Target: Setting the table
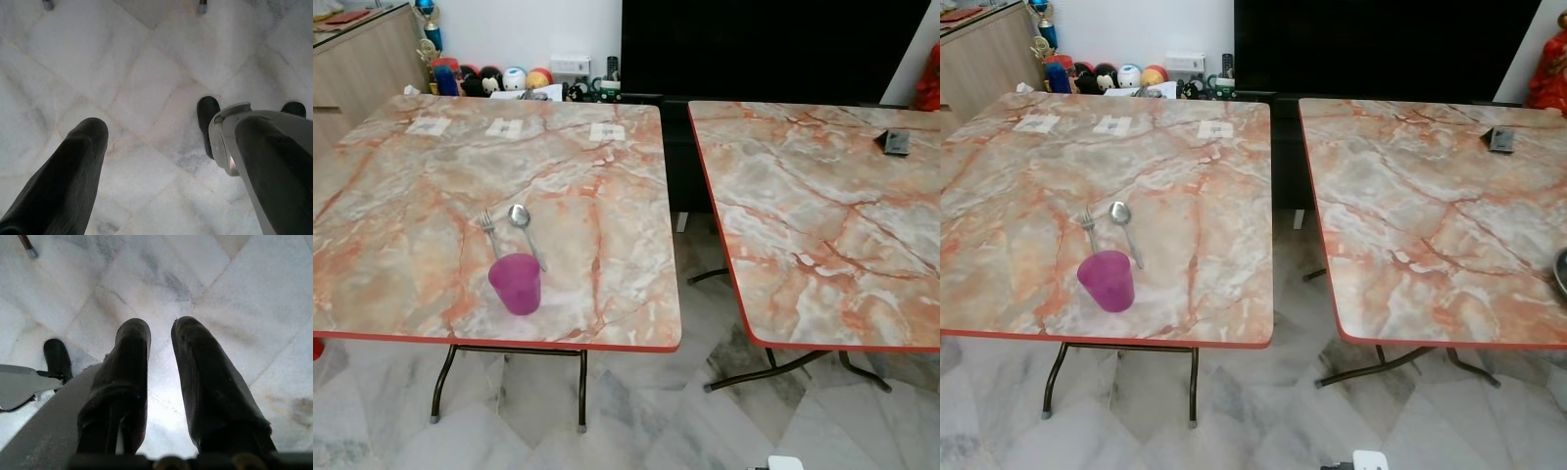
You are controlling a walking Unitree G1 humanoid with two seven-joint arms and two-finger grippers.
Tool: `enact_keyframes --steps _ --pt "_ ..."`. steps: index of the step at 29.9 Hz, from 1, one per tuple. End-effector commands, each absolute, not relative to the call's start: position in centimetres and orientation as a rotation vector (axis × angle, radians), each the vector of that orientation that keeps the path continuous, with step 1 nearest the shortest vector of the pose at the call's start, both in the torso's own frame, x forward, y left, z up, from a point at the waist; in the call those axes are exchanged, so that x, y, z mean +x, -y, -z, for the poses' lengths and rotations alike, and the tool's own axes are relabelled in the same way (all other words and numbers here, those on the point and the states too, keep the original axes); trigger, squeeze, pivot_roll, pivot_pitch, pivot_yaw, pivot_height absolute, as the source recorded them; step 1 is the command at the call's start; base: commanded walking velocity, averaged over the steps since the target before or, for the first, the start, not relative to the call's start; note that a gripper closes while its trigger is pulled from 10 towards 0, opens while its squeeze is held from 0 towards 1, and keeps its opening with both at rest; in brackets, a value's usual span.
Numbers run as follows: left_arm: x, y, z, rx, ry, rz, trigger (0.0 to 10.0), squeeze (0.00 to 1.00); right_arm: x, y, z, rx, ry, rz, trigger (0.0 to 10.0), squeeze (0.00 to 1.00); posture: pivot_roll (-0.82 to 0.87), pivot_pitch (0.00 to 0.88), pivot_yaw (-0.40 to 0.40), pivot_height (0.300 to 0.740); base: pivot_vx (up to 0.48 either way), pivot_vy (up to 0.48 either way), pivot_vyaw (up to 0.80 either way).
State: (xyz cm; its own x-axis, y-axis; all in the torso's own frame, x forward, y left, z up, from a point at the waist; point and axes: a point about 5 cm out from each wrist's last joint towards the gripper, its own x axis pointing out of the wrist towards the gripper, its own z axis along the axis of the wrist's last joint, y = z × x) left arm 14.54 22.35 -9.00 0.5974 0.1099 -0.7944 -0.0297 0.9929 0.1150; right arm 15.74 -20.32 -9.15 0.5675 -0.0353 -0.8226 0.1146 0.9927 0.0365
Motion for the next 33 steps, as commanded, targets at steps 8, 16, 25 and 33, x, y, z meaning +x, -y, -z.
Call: enact_keyframes --steps 8,16,25,33 --pt "12.5 -23.1 9.6 0.093 -0.982 -0.101 10.0 0.00 15.3 20.9 9.2 0.096 -0.973 0.095 10.0 0.00 0.02 0.093 -0.021 0.740 0.000 0.429 0.00" --pt "13.3 -22.8 9.4 0.098 -0.968 -0.091 10.0 0.00 15.4 20.8 9.2 0.093 -0.973 0.106 10.0 0.00 0.02 0.095 -0.021 0.740 0.000 0.000 0.00" --pt "13.5 -22.8 9.3 0.104 -0.959 -0.090 10.0 0.00 15.6 20.7 9.2 0.099 -0.966 0.108 10.0 0.00 0.03 0.095 -0.019 0.740 0.000 0.000 0.00" --pt "13.5 -23.0 9.2 0.103 -0.954 -0.094 10.0 0.00 15.7 20.4 9.2 0.093 -0.968 0.089 10.0 0.00 0.03 0.098 -0.019 0.740 0.000 0.000 -0.66"
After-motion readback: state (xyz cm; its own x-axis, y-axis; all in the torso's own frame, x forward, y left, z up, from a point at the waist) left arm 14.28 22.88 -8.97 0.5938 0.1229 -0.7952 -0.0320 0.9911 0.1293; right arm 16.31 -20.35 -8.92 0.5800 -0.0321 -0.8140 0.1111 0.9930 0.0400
